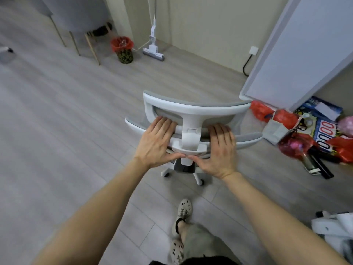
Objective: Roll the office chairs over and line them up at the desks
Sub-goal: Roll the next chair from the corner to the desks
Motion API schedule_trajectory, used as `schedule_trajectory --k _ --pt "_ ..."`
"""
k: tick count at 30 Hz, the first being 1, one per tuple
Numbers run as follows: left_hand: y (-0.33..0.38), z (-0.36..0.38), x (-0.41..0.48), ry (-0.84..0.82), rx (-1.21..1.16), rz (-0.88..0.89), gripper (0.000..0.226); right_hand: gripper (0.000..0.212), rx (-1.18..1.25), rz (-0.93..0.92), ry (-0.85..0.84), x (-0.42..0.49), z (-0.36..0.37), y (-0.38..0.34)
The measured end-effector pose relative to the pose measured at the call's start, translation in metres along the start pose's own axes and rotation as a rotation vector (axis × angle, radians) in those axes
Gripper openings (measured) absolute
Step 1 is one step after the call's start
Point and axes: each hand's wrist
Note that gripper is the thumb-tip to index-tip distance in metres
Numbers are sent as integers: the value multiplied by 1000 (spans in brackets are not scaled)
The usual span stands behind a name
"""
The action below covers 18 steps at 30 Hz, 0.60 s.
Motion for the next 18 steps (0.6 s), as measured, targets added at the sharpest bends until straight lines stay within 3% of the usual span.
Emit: schedule_trajectory --k 10,18 --pt "-51 -35 -151 -33 85 -403 117 115 216 -311 -216 17 45 -118" --pt "-59 -65 -252 -74 264 -817 110 112 391 -724 -427 59 102 -212"
Point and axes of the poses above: each hand's wrist, its own x-axis towards the middle knuckle, its own z-axis out of the palm, y = z × x, and after that the axes turned 9 degrees about x, right-handed
